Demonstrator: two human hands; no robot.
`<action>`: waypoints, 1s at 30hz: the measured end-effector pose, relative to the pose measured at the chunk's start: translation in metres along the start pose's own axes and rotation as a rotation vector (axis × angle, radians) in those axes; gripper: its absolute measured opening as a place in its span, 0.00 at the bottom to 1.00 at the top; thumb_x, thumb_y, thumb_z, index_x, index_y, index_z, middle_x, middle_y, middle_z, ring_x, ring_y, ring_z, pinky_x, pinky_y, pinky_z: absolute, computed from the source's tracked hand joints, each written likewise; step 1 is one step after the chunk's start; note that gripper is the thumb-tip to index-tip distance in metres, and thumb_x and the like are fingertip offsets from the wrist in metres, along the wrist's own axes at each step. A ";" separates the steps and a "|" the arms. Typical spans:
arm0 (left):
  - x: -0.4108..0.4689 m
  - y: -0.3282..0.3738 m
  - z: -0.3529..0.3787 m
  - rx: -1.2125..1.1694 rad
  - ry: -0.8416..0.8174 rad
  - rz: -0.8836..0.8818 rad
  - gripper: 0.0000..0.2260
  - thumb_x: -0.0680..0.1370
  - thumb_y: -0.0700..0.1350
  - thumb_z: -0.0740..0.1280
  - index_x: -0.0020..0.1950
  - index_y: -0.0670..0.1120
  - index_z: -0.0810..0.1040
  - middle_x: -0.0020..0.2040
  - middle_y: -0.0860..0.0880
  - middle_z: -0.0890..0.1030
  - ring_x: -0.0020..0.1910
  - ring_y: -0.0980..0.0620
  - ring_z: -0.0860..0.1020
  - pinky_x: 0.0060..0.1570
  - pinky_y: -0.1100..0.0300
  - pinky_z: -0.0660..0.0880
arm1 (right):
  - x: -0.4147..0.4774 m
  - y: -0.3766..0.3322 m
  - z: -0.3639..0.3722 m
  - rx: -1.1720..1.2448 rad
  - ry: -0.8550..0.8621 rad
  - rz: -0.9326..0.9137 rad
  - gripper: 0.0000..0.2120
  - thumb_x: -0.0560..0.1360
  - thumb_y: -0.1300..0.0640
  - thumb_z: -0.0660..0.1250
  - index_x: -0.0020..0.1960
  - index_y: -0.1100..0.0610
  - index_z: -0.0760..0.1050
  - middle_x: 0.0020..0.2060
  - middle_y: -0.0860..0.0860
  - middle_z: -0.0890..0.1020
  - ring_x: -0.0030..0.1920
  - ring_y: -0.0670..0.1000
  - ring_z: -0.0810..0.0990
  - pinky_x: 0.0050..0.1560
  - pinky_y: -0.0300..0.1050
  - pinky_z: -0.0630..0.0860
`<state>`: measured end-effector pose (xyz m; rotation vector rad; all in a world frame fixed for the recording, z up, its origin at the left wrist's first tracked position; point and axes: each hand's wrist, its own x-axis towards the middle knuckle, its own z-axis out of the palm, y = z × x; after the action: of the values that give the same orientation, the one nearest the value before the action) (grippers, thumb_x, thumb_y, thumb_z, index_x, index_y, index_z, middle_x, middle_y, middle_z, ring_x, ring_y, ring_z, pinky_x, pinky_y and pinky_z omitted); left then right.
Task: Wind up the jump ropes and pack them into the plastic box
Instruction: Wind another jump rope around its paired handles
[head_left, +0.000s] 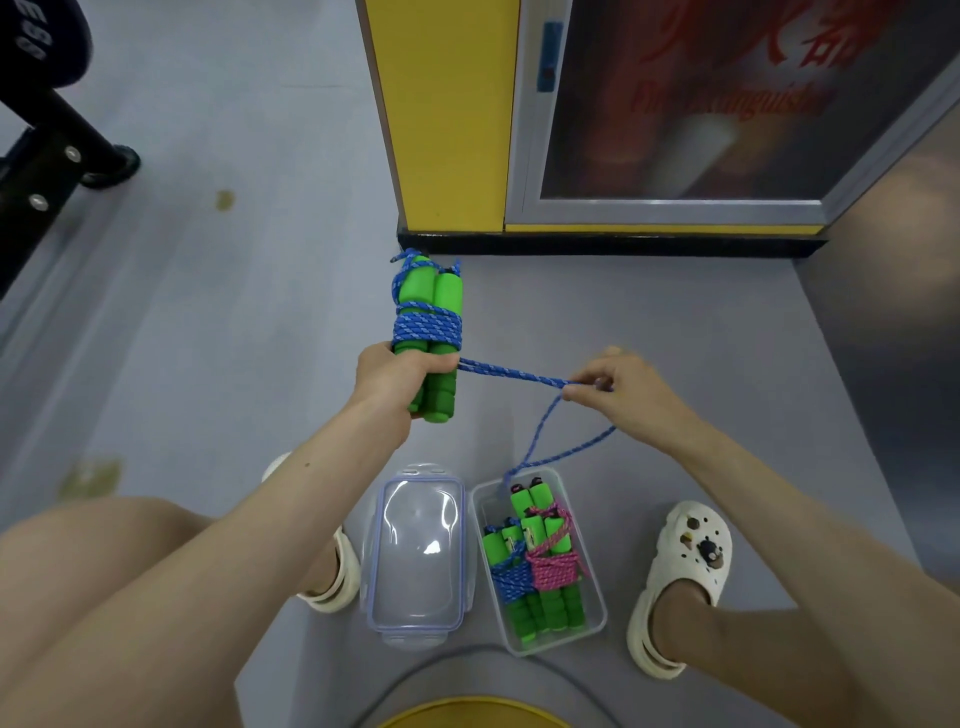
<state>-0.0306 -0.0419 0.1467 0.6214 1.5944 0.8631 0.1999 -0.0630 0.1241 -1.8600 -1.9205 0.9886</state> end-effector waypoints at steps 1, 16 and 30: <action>0.000 -0.001 0.000 0.009 -0.001 0.003 0.10 0.70 0.34 0.73 0.44 0.44 0.74 0.40 0.46 0.79 0.35 0.49 0.78 0.30 0.59 0.74 | 0.000 0.001 0.001 0.075 -0.022 0.045 0.08 0.77 0.54 0.66 0.44 0.56 0.81 0.36 0.47 0.74 0.37 0.46 0.72 0.40 0.39 0.68; 0.001 -0.007 0.003 0.115 -0.055 0.045 0.11 0.70 0.34 0.74 0.44 0.45 0.74 0.39 0.47 0.79 0.34 0.51 0.77 0.31 0.60 0.75 | -0.004 0.000 -0.022 0.449 -0.189 0.340 0.15 0.78 0.48 0.63 0.45 0.59 0.81 0.29 0.51 0.72 0.28 0.48 0.66 0.32 0.43 0.64; -0.015 -0.015 0.022 -0.008 -0.448 -0.118 0.11 0.72 0.37 0.72 0.53 0.40 0.79 0.42 0.45 0.83 0.37 0.50 0.83 0.30 0.60 0.77 | -0.001 -0.032 0.022 0.537 -0.157 0.142 0.10 0.78 0.65 0.60 0.57 0.63 0.77 0.45 0.55 0.81 0.44 0.49 0.78 0.42 0.29 0.72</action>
<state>-0.0054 -0.0581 0.1418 0.6555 1.2075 0.5910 0.1613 -0.0678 0.1291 -1.6484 -1.4118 1.5529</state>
